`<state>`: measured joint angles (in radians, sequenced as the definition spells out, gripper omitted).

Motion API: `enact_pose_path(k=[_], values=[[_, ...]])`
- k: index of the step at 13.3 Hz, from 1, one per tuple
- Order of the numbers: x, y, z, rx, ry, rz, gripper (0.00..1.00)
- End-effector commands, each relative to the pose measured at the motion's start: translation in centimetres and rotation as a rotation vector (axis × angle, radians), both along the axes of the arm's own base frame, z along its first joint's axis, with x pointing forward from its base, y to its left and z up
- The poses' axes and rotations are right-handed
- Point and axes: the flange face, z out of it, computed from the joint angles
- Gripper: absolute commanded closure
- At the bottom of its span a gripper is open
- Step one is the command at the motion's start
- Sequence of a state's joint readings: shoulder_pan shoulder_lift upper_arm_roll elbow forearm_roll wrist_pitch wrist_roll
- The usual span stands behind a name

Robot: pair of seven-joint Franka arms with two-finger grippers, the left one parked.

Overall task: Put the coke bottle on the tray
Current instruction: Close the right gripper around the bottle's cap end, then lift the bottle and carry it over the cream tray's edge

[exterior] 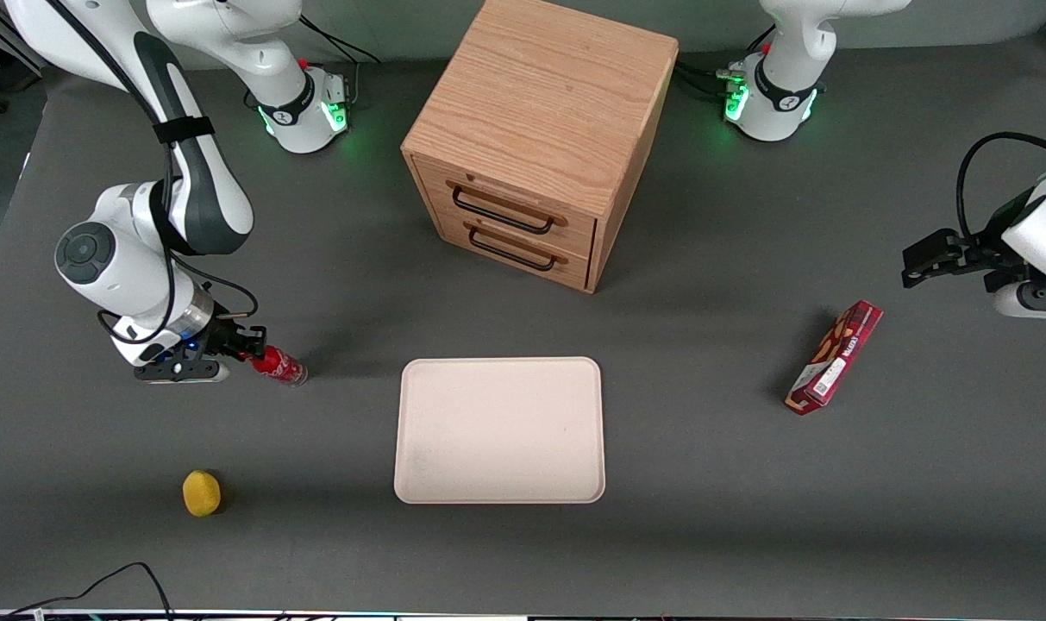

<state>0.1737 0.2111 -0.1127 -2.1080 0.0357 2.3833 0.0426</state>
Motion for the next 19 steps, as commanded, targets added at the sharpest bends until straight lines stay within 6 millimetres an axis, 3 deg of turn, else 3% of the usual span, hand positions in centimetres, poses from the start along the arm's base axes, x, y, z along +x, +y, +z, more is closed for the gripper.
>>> enact_pose_path(k=[1, 3, 4, 9, 11, 13, 16, 17, 19], values=[[-0.8, 1.2, 0.8, 0.008, -0.016, 0.012, 1.00], [-1.0, 1.3, 3.8, 0.016, -0.014, 0.009, 1.00], [-0.9, 0.9, 6.3, 0.020, -0.004, 0.005, 1.00], [1.3, 0.8, 22.9, 0.020, 0.079, 0.008, 1.00], [2.5, 1.9, 26.1, 0.001, 0.090, 0.022, 1.00], [5.3, 4.1, 26.2, -0.027, 0.083, -0.033, 1.00], [9.7, 14.3, 21.3, -0.057, 0.068, -0.133, 1.00], [10.8, 18.2, 19.4, -0.060, 0.050, -0.136, 1.00], [12.2, 23.9, 15.8, -0.030, -0.018, -0.150, 1.00]])
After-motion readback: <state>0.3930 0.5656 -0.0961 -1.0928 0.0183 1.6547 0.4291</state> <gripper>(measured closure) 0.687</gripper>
